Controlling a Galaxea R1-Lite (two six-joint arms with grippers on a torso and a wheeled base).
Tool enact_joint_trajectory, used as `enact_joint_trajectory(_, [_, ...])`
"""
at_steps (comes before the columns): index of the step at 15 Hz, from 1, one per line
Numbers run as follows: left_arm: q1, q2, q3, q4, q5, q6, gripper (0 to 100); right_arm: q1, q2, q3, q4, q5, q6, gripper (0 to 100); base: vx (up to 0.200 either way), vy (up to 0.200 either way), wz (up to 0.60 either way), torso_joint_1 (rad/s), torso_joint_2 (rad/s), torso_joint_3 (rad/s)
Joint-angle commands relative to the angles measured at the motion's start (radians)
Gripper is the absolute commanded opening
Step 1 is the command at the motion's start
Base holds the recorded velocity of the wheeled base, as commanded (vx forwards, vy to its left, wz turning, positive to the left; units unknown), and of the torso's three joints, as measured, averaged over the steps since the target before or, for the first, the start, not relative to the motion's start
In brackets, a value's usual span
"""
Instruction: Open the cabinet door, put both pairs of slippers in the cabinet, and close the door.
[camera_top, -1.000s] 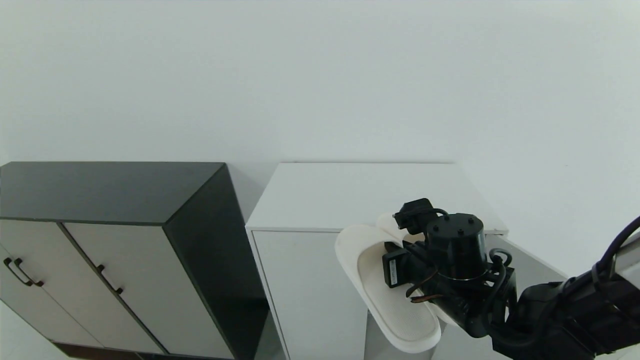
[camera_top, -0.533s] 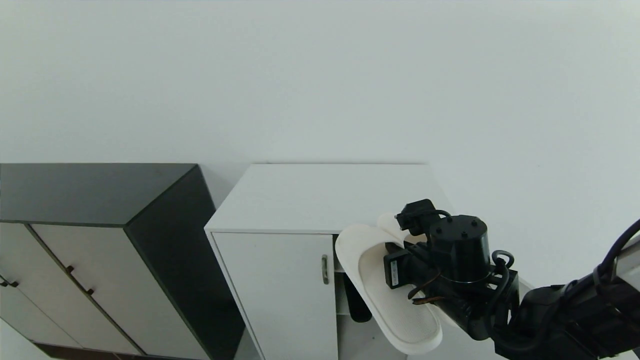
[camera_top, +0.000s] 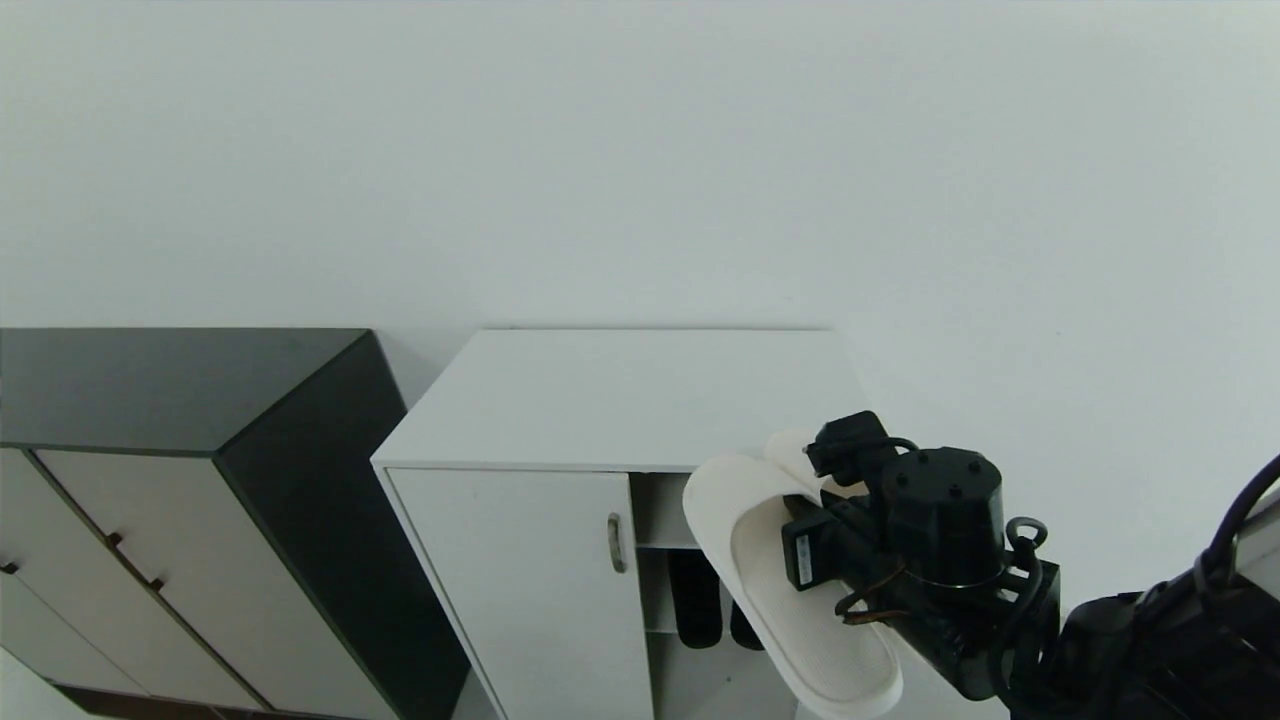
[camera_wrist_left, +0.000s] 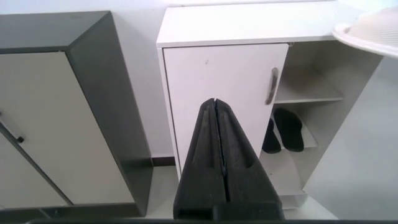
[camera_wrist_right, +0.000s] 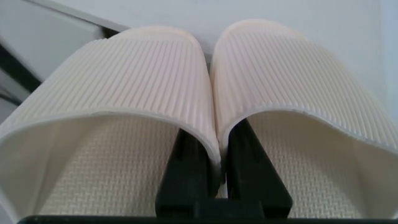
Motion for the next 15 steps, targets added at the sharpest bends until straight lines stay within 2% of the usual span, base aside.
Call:
enact_joint_trajectory(1, [-0.001,0.000,0.000,0.000,0.000,0.001,0,0.014,0.000,0.016,-0.003,0.004,-0.001,0,0.000,0.000,0.00,0.000,0.00,0.000])
enact_joint_trajectory(15, [-0.001,0.000,0.000,0.000,0.000,-0.001,0,0.115,-0.017,0.075,-0.066,0.008,0.001,0,0.000,0.000,0.00,0.000,0.00,0.000])
